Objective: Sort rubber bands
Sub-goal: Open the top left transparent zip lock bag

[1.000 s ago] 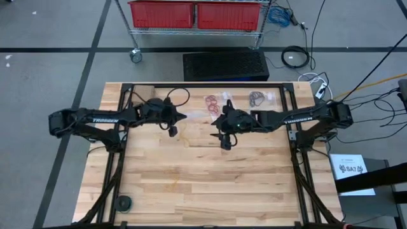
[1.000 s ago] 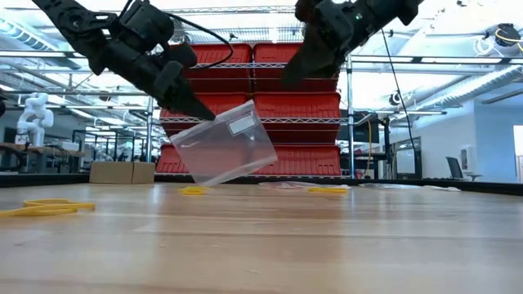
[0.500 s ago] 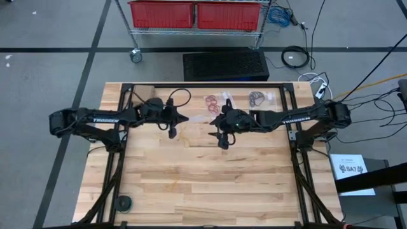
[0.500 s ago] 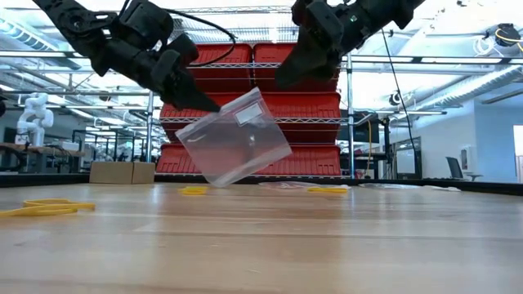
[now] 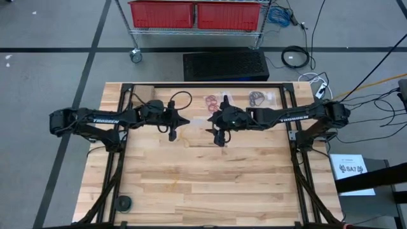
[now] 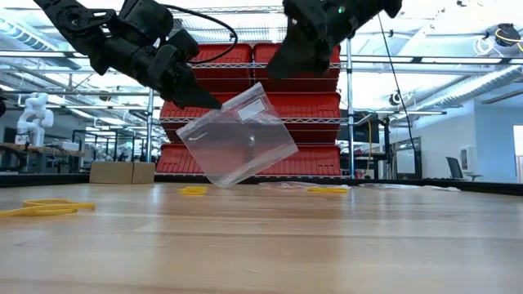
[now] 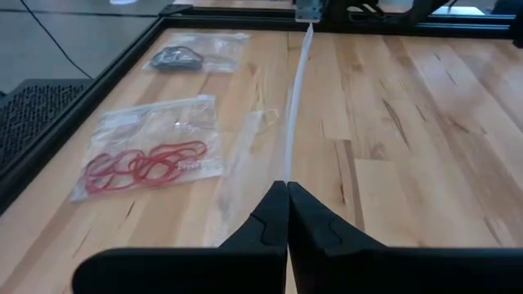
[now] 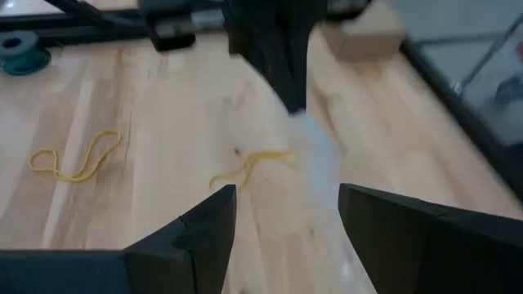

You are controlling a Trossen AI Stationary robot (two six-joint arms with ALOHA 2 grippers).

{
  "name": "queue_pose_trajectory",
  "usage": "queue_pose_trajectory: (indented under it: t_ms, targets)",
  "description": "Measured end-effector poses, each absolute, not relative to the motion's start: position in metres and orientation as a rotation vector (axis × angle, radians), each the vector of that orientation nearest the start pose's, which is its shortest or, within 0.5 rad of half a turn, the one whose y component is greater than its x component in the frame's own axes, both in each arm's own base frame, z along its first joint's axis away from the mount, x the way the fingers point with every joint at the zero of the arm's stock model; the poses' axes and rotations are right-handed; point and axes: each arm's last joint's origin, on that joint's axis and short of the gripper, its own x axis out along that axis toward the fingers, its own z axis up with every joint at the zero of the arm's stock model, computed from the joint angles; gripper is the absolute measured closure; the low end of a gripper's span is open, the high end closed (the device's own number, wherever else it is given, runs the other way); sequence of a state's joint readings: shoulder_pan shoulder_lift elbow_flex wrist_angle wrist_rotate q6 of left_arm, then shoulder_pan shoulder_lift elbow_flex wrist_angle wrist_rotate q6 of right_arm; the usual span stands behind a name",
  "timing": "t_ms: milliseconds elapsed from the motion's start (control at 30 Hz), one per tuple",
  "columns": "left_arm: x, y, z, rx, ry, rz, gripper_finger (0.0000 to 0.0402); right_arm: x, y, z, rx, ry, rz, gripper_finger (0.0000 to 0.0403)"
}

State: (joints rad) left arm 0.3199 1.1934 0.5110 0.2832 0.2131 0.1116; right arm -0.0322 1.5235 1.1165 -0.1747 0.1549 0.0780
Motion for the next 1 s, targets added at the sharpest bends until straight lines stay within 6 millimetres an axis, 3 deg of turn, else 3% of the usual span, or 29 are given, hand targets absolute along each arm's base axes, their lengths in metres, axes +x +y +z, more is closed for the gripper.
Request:
queue_pose_trajectory:
  t_ms: [233,767,1000]
  targets:
    - [0.232,0.070,0.199,0.001,0.403,0.079,0.0400,0.345,-0.019,0.257,0.092,0.612,-0.183,0.0195]
    - [0.242,0.071,0.190,0.000,0.379,0.016,0.0400,0.353,-0.020,0.258,0.074,0.549,-0.174,0.0195]
    - [0.243,0.068,0.190,0.000,0.377,-0.008,0.0400,0.380,-0.022,0.262,-0.004,0.664,-0.153,0.0195]
